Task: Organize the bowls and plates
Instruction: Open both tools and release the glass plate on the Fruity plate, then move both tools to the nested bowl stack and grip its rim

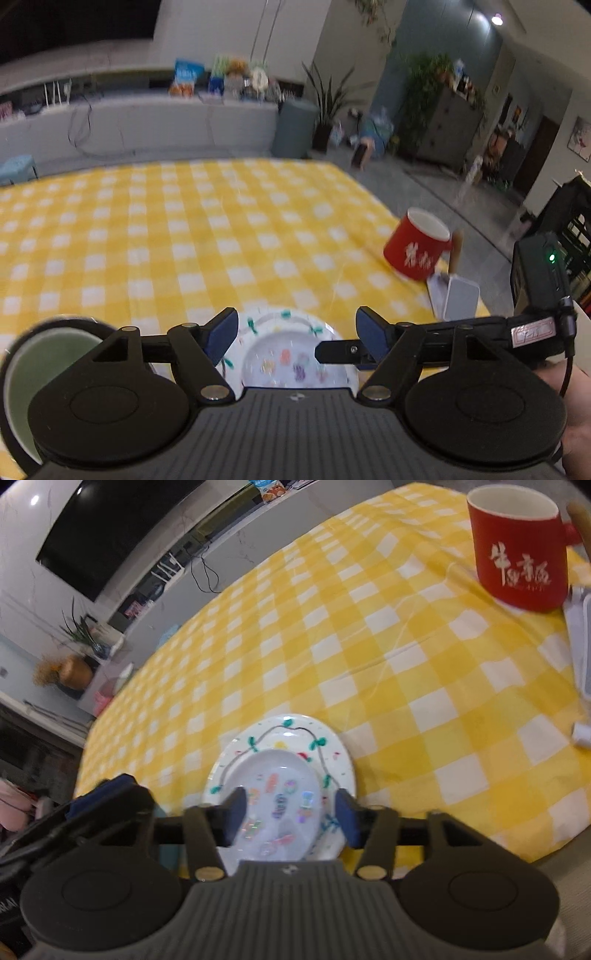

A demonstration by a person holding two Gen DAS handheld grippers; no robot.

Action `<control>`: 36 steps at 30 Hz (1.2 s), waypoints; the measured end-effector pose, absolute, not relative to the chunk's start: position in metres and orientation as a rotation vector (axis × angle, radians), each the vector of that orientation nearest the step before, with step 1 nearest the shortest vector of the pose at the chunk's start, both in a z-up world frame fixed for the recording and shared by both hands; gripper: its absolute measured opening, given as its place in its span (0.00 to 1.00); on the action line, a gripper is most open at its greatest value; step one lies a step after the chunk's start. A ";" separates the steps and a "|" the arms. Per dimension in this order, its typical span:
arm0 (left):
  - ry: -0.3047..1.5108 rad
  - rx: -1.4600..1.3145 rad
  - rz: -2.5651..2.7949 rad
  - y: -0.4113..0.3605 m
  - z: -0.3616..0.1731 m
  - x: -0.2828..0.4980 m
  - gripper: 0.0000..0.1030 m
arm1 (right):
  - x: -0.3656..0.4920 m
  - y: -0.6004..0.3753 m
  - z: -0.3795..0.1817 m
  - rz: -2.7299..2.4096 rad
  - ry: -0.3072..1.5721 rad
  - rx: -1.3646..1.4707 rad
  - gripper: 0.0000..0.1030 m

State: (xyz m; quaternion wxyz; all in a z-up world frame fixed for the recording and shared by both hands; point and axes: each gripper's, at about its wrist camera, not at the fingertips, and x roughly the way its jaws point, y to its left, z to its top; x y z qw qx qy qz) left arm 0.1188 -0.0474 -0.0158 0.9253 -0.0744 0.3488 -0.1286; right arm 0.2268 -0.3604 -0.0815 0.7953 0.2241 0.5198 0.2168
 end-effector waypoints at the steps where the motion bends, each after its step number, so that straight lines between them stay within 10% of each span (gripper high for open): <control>1: 0.694 -0.134 -0.257 -0.049 -0.012 0.116 0.83 | 0.226 -0.360 -0.079 0.460 1.106 0.470 0.78; 7: 0.614 -0.063 -0.229 -0.059 -0.002 0.092 0.83 | 0.216 -0.364 -0.057 0.392 0.967 0.425 0.97; 36: 0.718 -0.034 0.197 -0.045 -0.005 0.047 0.80 | 0.113 -0.299 -0.030 0.393 0.821 -0.038 0.97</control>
